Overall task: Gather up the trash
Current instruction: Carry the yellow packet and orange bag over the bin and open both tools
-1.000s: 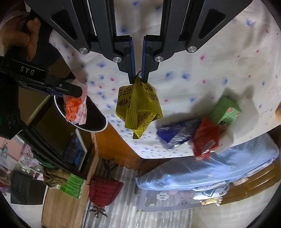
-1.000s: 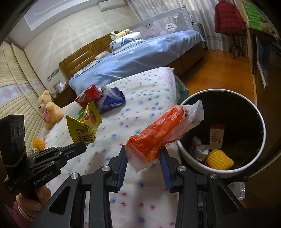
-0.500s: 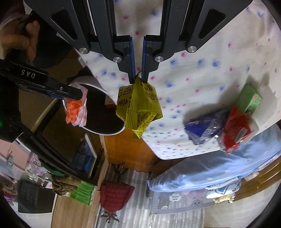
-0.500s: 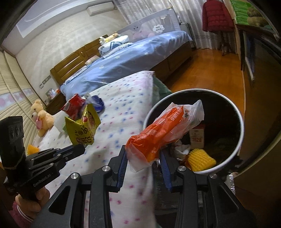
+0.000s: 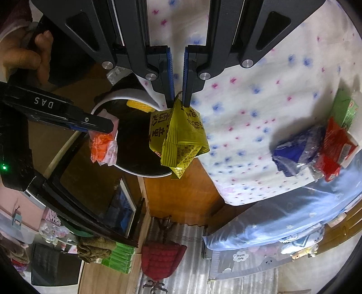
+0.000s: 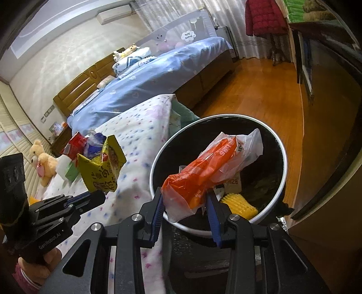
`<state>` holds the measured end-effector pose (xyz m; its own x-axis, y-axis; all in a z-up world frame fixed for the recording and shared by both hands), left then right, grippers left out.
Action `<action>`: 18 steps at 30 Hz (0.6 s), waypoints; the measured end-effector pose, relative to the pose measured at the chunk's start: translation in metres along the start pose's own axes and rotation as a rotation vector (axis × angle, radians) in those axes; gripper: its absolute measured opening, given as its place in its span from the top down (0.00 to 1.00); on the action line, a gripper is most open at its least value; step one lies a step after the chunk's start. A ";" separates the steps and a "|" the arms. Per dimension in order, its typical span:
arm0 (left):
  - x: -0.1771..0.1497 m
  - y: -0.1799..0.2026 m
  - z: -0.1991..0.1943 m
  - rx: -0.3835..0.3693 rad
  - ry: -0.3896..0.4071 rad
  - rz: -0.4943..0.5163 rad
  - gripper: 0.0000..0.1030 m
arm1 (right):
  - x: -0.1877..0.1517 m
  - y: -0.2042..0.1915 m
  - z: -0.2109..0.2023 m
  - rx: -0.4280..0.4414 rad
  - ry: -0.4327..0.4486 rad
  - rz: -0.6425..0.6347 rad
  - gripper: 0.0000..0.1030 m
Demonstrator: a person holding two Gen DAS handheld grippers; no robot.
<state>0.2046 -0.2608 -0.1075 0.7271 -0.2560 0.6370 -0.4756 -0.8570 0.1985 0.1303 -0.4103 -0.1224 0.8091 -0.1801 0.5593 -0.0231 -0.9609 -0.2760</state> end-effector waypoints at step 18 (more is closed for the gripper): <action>0.019 0.027 0.048 -0.008 -0.070 0.038 0.94 | 0.012 0.028 0.011 -0.033 -0.035 0.013 0.63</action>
<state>0.2295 -0.3103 -0.1263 0.7412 -0.3186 0.5909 -0.5070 -0.8426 0.1816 0.1463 -0.4368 -0.1317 0.8288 -0.1859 0.5277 -0.0530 -0.9650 -0.2567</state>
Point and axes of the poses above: each gripper's, at about its wrist camera, not at the fingertips, and z roughly the way its jaws point, y to its right, x to its top, the point moved 5 cm from there along z, roughly the way its jaws point, and after that the axes turned 5 degrees about -z, right-handed, at the moved point
